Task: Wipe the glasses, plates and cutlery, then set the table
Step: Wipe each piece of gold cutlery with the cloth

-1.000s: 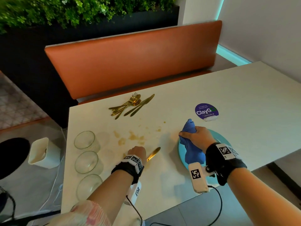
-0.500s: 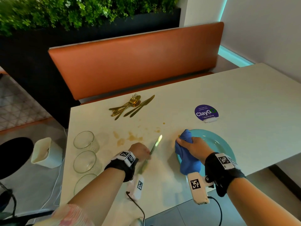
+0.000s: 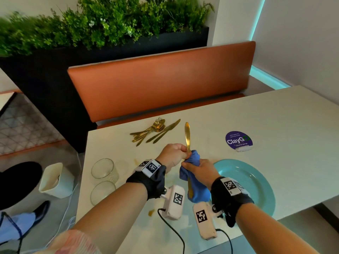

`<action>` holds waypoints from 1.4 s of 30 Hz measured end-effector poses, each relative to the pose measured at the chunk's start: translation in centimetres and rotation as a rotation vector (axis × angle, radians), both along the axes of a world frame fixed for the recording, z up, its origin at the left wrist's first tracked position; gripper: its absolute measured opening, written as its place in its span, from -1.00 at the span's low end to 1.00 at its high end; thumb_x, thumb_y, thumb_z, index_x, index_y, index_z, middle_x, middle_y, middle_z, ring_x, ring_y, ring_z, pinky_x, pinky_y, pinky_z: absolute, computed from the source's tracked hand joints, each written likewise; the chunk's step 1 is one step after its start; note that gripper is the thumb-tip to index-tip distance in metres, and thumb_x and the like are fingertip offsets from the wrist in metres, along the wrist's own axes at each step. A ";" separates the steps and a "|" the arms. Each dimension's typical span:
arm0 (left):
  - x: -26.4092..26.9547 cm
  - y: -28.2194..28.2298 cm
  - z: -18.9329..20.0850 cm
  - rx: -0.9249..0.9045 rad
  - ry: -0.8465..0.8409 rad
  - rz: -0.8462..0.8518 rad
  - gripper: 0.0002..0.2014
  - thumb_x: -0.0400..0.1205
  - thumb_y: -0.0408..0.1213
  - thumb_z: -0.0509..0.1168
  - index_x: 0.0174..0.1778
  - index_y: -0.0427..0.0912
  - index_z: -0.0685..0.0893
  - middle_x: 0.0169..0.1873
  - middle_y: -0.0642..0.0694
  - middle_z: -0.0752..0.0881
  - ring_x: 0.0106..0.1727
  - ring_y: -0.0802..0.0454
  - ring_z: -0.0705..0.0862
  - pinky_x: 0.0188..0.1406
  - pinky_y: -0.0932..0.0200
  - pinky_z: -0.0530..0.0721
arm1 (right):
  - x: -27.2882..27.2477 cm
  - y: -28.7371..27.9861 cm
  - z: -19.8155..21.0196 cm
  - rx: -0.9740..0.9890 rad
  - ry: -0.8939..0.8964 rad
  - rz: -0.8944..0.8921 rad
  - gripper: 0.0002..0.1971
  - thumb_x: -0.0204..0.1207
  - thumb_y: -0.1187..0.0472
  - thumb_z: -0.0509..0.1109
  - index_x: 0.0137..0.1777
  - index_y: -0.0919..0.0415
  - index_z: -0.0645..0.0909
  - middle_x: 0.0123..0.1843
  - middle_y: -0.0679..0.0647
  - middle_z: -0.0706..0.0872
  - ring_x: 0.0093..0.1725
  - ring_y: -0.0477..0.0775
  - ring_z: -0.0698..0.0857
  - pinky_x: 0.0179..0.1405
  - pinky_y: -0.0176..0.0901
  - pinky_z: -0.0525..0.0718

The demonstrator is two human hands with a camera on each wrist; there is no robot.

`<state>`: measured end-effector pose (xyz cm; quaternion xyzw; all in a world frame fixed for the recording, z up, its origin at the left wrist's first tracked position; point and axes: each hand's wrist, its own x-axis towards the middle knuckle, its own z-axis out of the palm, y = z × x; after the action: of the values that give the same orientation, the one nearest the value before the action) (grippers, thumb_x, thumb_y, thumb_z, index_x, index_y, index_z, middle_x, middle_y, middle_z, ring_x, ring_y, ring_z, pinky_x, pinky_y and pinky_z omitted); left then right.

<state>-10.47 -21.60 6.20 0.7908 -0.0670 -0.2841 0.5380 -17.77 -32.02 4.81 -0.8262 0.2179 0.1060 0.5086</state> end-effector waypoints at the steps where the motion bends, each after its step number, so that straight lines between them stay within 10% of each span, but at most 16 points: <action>1: 0.3 0.2 0.1 -0.008 0.001 0.010 -0.93 0.57 -0.43 0.35 -0.10 -0.20 0.69 -0.25 -0.03 0.66 -0.21 0.18 0.57 -0.35 0.55 0.51 | 0.1 0.2 -0.1 -0.002 0.000 -0.016 -0.63 0.52 0.02 0.39 -0.45 0.13 0.43 -0.46 0.03 0.49 -0.43 -0.03 0.46 -0.44 -0.29 0.38; 7: 2.3 1.3 0.4 -0.055 0.076 0.129 -0.91 0.57 -0.37 0.38 -0.22 -0.11 0.65 -0.23 0.04 0.67 0.04 0.07 0.56 0.11 0.21 0.34 | -0.9 0.8 -1.4 0.103 0.037 -0.009 -0.79 0.50 0.08 0.42 -0.25 0.22 0.63 -0.30 0.09 0.67 -0.28 0.00 0.63 -0.18 -0.22 0.59; 13: 4.8 2.6 2.1 -0.048 0.079 0.156 -0.93 0.59 -0.22 0.36 -0.15 -0.13 0.67 -0.33 0.02 0.57 -0.23 0.14 0.49 -0.05 0.17 0.42 | 1.0 -0.2 0.0 0.087 0.016 -0.083 -0.80 0.48 0.11 0.46 -0.32 0.15 0.58 -0.37 0.02 0.65 -0.30 0.01 0.61 -0.26 -0.25 0.55; 16: 7.3 4.2 2.5 0.052 0.042 0.121 -0.49 0.45 -0.14 0.51 0.27 -0.21 0.55 0.18 -0.17 0.66 0.23 -0.12 0.58 0.34 -0.05 0.50 | 2.1 -1.6 1.7 0.002 0.052 0.068 -0.78 0.47 0.14 0.46 -0.36 0.15 0.59 -0.35 0.04 0.66 -0.30 -0.01 0.61 -0.21 -0.24 0.56; 19: 10.0 6.5 2.6 0.237 -0.208 -0.110 0.00 0.37 -0.14 0.58 0.62 0.03 0.07 0.60 -0.10 0.25 0.60 -0.14 0.25 0.56 -0.21 0.29 | 2.9 -3.3 3.0 -0.175 0.138 0.215 -0.81 0.47 0.09 0.45 -0.31 0.12 0.61 -0.27 0.07 0.67 -0.29 -0.06 0.61 -0.23 -0.32 0.56; 24: 11.3 8.6 2.0 0.725 -0.505 -0.549 -0.78 0.66 0.01 0.19 0.20 0.25 0.59 0.13 -0.04 0.55 0.31 -0.16 0.36 0.35 -0.14 0.31 | 4.8 -4.9 4.6 -0.294 0.163 0.221 -0.83 0.46 0.04 0.45 -0.24 0.13 0.65 -0.25 0.05 0.69 -0.22 0.00 0.63 -0.18 -0.30 0.59; 32: 10.7 8.4 1.7 0.480 -0.374 -0.459 -0.81 0.65 -0.19 0.26 -0.04 -0.09 0.78 -0.12 0.05 0.69 -0.09 0.11 0.54 -0.12 0.19 0.43 | 7.8 -6.2 3.5 -0.032 -0.143 -0.373 -0.76 0.44 0.02 0.48 -0.25 0.20 0.63 -0.21 0.22 0.74 -0.07 0.26 0.69 0.11 0.10 0.65; 36: 10.5 7.8 1.2 0.386 -0.255 -0.335 -0.81 0.65 -0.25 0.28 0.00 -0.19 0.78 -0.14 0.00 0.73 -0.17 0.20 0.54 -0.03 0.21 0.45 | 9.0 -7.1 2.7 0.144 -0.239 -0.766 -0.52 0.47 -0.11 0.40 0.09 0.36 0.62 0.07 0.33 0.71 0.13 0.31 0.66 0.27 0.26 0.60; 42: 9.7 6.7 0.0 0.163 0.004 -0.056 -0.88 0.65 -0.26 0.29 -0.13 -0.12 0.73 -0.13 -0.02 0.77 0.11 -0.02 0.66 0.29 0.02 0.54 | 9.4 -4.6 2.0 0.220 -0.117 -0.577 -0.52 0.55 -0.15 0.27 0.09 0.32 0.58 -0.07 0.20 0.68 0.07 0.22 0.62 0.26 0.08 0.58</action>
<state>-0.80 -14.87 6.21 0.8292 -0.0647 -0.3053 0.4637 -8.42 -36.66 6.80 -0.6749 0.4012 -0.0675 0.6156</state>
